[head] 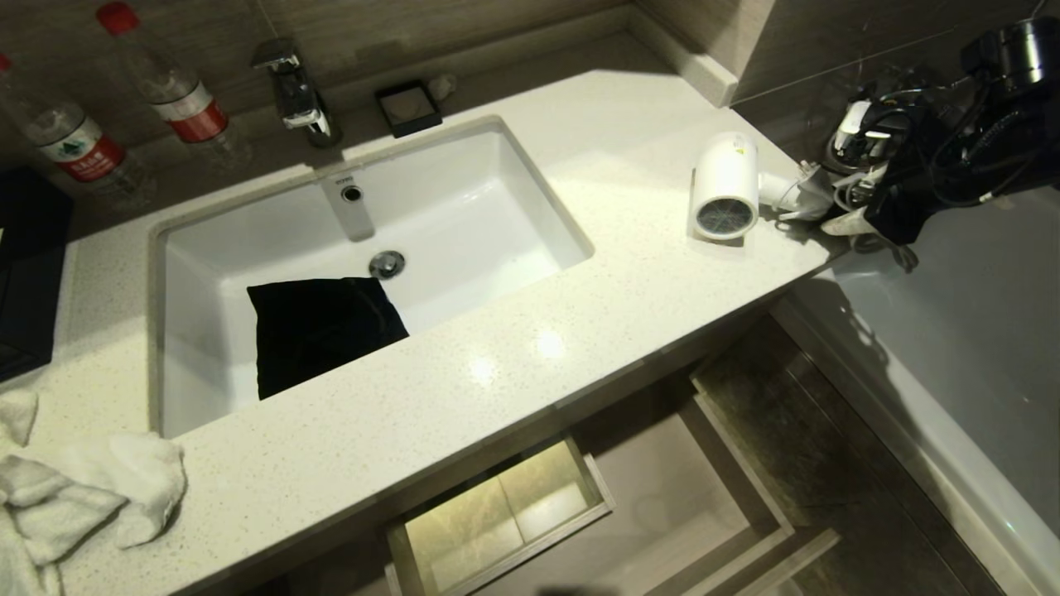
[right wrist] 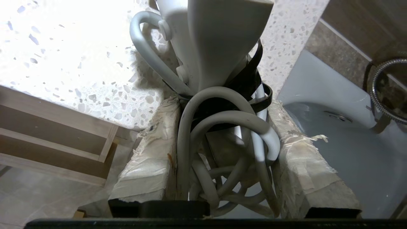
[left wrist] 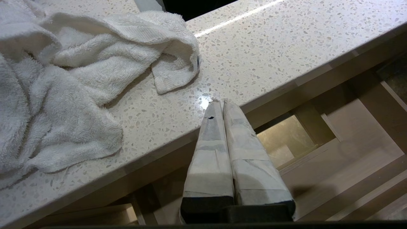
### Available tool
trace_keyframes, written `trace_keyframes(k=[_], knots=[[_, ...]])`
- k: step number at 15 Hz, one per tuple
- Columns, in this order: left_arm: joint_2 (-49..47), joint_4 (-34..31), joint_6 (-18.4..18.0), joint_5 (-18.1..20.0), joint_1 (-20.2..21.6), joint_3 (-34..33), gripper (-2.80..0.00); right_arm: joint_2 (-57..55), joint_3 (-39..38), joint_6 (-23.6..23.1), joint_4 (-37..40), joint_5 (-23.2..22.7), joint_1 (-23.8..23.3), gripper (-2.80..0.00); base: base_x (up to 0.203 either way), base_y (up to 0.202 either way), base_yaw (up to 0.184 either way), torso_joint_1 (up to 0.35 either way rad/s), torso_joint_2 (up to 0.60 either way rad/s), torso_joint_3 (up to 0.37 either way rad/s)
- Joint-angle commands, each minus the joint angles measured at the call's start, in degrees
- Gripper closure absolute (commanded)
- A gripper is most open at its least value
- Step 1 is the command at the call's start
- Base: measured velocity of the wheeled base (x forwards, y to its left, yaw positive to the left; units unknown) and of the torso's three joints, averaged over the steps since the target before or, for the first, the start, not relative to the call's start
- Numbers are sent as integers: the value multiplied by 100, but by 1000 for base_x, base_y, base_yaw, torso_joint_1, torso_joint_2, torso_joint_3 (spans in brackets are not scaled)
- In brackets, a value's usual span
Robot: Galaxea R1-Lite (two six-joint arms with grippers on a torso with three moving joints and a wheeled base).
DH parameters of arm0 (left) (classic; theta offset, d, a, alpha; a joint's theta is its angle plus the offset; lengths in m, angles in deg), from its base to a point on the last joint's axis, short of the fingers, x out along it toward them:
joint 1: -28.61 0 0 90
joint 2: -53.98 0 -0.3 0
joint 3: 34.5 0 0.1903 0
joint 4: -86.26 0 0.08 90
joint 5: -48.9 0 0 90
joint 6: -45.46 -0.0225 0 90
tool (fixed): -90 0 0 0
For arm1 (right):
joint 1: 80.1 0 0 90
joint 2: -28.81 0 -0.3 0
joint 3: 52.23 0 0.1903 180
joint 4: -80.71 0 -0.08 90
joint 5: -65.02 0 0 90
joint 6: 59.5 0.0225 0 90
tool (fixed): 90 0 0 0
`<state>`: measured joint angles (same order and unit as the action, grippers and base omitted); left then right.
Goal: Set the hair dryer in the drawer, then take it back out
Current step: Pick up the hairdryer
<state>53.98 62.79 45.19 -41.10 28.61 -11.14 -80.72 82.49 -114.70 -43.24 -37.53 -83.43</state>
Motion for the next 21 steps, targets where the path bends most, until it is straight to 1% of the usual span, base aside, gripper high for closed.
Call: trace_keyframes(k=[1,8,13,15,17,21], knots=[[0,1,0,0,0,-6,0,164,1,-27,33,-10,25,0,0,0,0,0,0,0],[0,1,0,0,0,-2,0,390,-59,14,183,18,95,0,0,0,0,0,0,0],[0,1,0,0,0,-9,0,526,-69,460,195,16,103,0,0,0,0,0,0,0],[0,1,0,0,0,-4,0,571,-74,877,199,16,100,0,0,0,0,0,0,0],[0,1,0,0,0,-7,0,623,-78,1195,207,7,111,0,0,0,0,0,0,0],[0,1,0,0,0,0,0,679,-87,1196,221,16,210,0,0,0,0,0,0,0]])
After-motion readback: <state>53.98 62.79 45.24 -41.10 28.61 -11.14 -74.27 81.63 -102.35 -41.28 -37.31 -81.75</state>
